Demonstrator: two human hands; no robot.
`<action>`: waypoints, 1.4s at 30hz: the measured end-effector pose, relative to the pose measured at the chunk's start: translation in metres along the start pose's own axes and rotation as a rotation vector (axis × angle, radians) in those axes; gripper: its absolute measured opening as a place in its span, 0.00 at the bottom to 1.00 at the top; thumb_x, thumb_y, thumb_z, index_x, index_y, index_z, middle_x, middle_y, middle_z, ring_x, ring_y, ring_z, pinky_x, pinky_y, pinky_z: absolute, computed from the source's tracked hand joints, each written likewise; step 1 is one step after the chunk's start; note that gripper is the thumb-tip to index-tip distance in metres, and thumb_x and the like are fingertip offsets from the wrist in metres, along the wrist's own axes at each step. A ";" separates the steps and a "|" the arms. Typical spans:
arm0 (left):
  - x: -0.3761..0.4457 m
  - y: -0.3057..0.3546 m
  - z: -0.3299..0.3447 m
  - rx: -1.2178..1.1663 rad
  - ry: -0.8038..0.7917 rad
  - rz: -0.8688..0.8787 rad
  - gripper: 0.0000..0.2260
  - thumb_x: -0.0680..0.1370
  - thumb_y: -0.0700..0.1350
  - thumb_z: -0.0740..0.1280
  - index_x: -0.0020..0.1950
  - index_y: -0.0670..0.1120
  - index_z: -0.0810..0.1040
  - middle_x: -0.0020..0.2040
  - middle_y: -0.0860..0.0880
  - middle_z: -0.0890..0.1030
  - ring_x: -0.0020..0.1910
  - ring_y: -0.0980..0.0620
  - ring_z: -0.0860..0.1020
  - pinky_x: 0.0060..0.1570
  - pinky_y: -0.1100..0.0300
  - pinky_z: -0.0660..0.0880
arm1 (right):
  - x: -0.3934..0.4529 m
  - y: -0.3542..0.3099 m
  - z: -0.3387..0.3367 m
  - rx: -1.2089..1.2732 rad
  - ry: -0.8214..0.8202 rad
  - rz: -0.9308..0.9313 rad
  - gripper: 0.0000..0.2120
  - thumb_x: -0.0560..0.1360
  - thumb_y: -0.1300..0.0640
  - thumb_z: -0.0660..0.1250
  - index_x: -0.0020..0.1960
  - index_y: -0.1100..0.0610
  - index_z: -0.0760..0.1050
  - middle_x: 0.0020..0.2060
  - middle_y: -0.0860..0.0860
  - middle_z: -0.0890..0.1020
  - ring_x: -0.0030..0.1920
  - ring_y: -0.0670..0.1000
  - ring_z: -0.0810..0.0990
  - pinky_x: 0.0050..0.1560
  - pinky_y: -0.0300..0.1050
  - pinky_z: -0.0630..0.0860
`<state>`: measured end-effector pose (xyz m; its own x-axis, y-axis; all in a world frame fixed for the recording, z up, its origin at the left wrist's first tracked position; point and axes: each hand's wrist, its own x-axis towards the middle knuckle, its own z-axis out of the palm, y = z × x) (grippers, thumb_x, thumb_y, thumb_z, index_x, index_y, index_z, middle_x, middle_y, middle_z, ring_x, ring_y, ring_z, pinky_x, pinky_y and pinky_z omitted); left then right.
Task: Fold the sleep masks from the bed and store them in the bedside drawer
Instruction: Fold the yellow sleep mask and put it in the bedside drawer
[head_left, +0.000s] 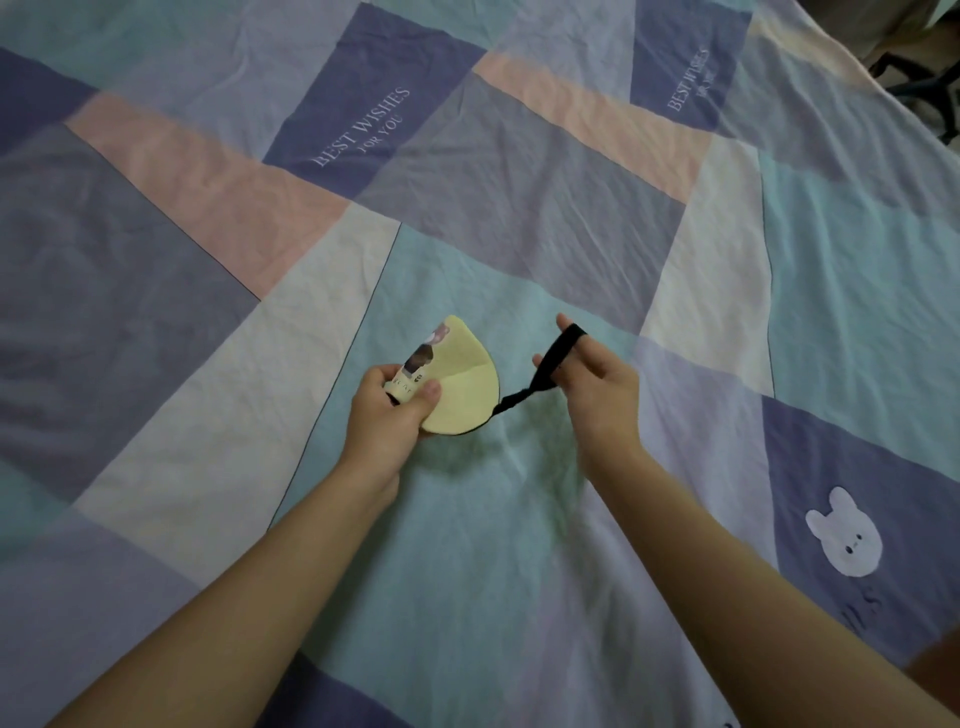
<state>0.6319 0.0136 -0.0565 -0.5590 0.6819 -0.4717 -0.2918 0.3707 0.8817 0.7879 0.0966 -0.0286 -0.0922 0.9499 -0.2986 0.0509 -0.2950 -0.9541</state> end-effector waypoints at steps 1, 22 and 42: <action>-0.001 0.004 0.001 -0.048 -0.024 0.005 0.11 0.76 0.38 0.68 0.56 0.43 0.70 0.46 0.49 0.78 0.42 0.54 0.77 0.34 0.64 0.78 | -0.001 0.005 -0.003 -0.060 0.028 -0.024 0.16 0.75 0.64 0.65 0.58 0.48 0.79 0.51 0.44 0.84 0.54 0.53 0.83 0.59 0.42 0.76; -0.026 0.025 0.010 0.168 -0.385 0.063 0.16 0.70 0.40 0.74 0.56 0.47 0.77 0.40 0.48 0.84 0.31 0.53 0.82 0.26 0.67 0.70 | -0.030 -0.003 -0.001 -0.111 -0.362 -0.086 0.35 0.64 0.71 0.75 0.68 0.57 0.68 0.60 0.50 0.78 0.55 0.47 0.81 0.47 0.41 0.80; -0.033 0.034 -0.001 -0.002 -0.404 0.079 0.17 0.70 0.42 0.73 0.58 0.46 0.76 0.51 0.45 0.84 0.49 0.50 0.82 0.47 0.57 0.80 | -0.034 -0.004 0.014 0.223 -0.284 0.232 0.24 0.68 0.61 0.75 0.62 0.59 0.73 0.55 0.59 0.82 0.51 0.57 0.82 0.48 0.51 0.80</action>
<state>0.6400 0.0030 -0.0113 -0.2305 0.9009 -0.3679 -0.2624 0.3065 0.9150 0.7771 0.0643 -0.0150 -0.3753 0.7990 -0.4699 -0.1106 -0.5419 -0.8331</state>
